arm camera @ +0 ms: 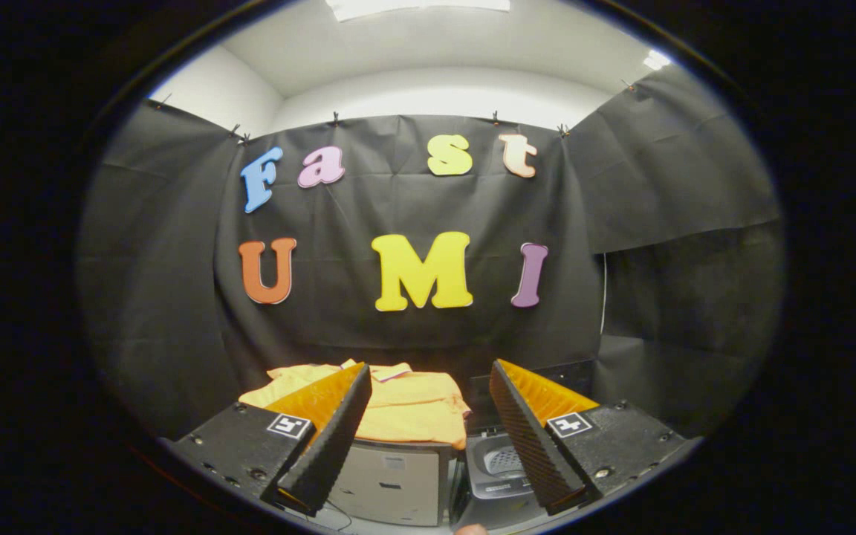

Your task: Put the clothes into the washing machine and then close the washing machine lid.

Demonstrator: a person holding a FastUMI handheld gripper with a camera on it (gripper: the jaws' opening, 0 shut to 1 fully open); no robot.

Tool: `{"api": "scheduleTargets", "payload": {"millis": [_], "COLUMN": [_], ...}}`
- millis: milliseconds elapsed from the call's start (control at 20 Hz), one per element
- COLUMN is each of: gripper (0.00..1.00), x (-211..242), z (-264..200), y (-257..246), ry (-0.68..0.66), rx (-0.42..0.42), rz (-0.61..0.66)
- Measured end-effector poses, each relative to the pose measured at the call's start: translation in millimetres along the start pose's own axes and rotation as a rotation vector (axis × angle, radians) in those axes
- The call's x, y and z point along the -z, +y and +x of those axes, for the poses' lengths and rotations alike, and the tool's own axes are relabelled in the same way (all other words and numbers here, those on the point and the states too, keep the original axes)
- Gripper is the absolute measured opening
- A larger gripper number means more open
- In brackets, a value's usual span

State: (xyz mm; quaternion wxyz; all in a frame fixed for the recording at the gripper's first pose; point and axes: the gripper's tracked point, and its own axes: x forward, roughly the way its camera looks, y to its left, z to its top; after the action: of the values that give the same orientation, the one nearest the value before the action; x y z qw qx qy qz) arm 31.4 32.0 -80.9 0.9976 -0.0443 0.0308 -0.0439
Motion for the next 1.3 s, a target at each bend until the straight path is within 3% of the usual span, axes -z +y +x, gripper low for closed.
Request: {"api": "scheduleTargets", "payload": {"millis": [300,700,1000,1300], "gripper": [1.00,1.00,1.00,1.00], "x": [-19,2,55,106], "z": [45,158,222,253], "y": [52,86,116,122], "ry": [-0.008,0.170,0.526,0.804], "rx": [-0.124,-0.209,-0.233,-0.181], "rz": [0.057,0.032,0.077,-0.008]}}
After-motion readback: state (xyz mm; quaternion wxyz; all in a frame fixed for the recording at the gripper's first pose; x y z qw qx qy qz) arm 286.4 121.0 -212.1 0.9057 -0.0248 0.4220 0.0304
